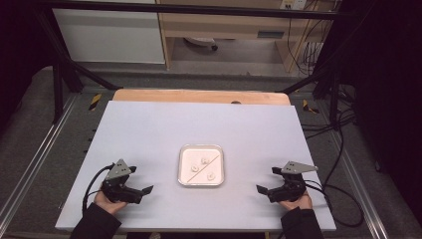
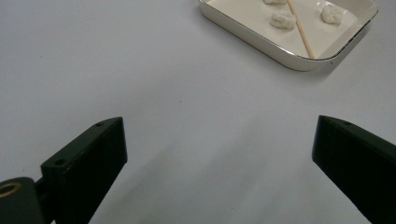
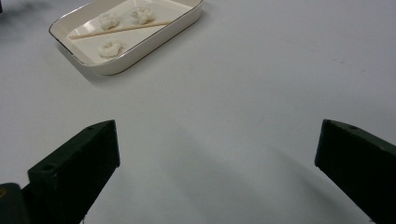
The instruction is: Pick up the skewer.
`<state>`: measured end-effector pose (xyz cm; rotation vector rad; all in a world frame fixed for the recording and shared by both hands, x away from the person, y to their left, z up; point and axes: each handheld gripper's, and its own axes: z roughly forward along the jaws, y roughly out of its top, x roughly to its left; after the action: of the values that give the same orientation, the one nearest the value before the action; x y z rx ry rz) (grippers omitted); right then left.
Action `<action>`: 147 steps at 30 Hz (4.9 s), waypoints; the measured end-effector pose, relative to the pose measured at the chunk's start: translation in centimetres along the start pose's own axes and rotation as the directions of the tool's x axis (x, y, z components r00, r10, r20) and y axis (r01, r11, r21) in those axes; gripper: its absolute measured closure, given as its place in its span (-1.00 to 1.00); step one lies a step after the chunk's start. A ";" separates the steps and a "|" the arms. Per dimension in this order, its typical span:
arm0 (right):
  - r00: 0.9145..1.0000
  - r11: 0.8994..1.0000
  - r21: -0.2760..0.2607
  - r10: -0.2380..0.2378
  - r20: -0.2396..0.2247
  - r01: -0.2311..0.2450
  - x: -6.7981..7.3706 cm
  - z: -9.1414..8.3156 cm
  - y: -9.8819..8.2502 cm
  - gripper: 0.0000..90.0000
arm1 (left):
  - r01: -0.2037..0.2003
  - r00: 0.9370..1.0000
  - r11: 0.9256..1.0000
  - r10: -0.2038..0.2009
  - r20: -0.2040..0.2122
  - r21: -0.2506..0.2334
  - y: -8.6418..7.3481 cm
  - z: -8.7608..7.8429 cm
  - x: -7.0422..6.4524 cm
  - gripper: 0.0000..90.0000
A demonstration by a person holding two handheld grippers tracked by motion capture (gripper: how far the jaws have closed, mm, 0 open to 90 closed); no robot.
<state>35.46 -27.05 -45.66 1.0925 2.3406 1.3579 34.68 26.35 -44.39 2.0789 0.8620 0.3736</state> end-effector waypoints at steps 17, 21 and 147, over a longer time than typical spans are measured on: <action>1.000 1.000 0.006 -0.011 0.007 0.010 0.0 0.1 0.0 -0.99 | -0.008 1.000 1.000 0.008 0.004 0.014 1.8 0.8 -1.7 -0.92; 1.000 1.000 0.008 -0.011 0.008 0.011 0.0 0.1 0.0 -0.99 | -0.022 1.000 0.999 0.022 0.003 0.028 2.6 1.1 -2.3 -0.92; 1.000 1.000 0.021 -0.019 -0.005 0.019 0.1 0.3 -0.1 -0.98 | -0.008 1.000 1.000 0.008 0.011 0.004 8.9 7.8 -8.6 0.98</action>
<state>35.51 -26.79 -45.90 1.0713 2.3677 1.3346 36.67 12.08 -41.72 2.0869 0.8489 0.3641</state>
